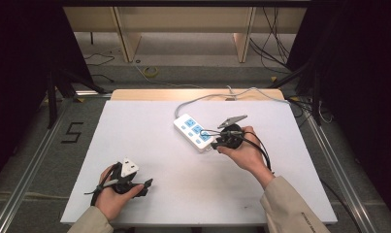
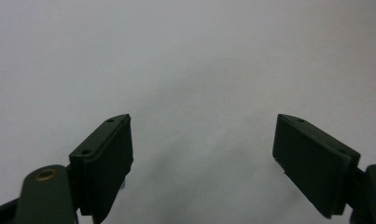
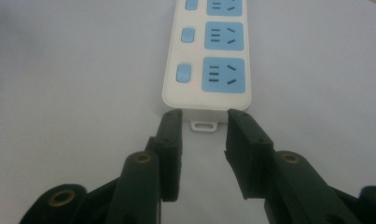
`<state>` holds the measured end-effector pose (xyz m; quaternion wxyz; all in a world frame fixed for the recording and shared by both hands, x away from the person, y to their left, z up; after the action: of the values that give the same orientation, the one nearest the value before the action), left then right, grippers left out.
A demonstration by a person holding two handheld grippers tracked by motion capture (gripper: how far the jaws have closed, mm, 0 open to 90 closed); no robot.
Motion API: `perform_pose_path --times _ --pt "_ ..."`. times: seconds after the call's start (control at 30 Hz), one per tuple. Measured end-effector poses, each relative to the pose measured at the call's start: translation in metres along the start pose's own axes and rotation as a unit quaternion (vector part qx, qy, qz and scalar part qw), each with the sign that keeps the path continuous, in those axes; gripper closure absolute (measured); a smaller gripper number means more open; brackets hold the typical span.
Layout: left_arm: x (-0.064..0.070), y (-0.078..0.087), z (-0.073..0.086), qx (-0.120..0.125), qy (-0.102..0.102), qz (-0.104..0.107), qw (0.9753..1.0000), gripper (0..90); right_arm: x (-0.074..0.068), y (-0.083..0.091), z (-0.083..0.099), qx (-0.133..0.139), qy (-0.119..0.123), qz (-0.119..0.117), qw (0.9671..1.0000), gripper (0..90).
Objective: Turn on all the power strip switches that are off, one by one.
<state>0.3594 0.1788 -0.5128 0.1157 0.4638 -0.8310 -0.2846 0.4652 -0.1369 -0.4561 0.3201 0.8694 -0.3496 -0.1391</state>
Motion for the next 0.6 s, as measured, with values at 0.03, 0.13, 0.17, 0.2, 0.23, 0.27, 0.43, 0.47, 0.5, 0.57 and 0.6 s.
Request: perform_pose_path --times 0.03,0.13,0.17,0.2,0.23,0.27,0.43,0.47,0.5,0.57,0.6 --pt "0.0 0.0 0.0 0.001 0.0 0.0 1.0 20.0 0.0 0.001 0.001 0.002 -0.002 0.0 1.0 65.2" --pt "0.0 0.0 0.0 -0.001 0.001 0.0 1.0 20.0 0.0 0.005 0.006 0.006 -0.006 0.001 1.0 62.1" --pt "0.0 0.0 0.001 -0.001 0.001 0.0 1.0 20.0 0.0 0.006 0.008 0.007 -0.008 0.0 0.9999 60.7" --pt "0.0 0.0 0.001 -0.001 0.0 0.0 1.0 20.0 0.0 0.007 0.01 0.006 -0.009 -0.001 0.9999 59.7" --pt "0.0 0.0 0.0 -0.001 0.0 0.0 1.0 20.0 0.0 0.008 0.012 0.01 -0.008 -0.002 0.9999 58.7" --pt "0.0 0.0 0.0 -0.001 0.0 0.0 1.0 20.0 0.001 0.01 0.014 0.013 -0.01 -0.001 0.9999 57.3" --pt "0.0 0.0 0.001 0.0 0.002 -0.002 1.0 19.9 0.003 0.02 0.024 0.024 -0.01 0.002 0.9996 51.2" --pt "0.0 0.0 0.001 0.0 0.002 -0.002 1.0 19.9 0.004 0.022 0.026 0.029 -0.011 0.001 0.9995 50.8" --pt "0.0 0.0 0.001 0.0 0.002 -0.002 1.0 20.0 0.004 0.024 0.027 0.032 -0.011 0.001 0.9994 50.4" --pt "0.0 0.0 0.001 0.0 0.002 -0.002 1.0 19.9 0.005 0.027 0.032 0.036 -0.014 0.0 0.9992 48.6" --pt "0.0 0.0 0.001 -0.001 0.002 -0.002 1.0 20.0 0.005 0.029 0.034 0.037 -0.016 0.002 0.9992 47.5"
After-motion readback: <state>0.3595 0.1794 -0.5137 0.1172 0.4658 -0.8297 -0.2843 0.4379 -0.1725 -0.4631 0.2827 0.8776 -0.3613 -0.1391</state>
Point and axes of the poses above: each handheld gripper's, and its own axes: y roughly backward along the jaws, z roughly out of its underside, x roughly to its right, the point moved 4 cm from there along -y, roughly forward along the jaws, and after that the axes turned 8 degrees about x, right-handed, at the moved point
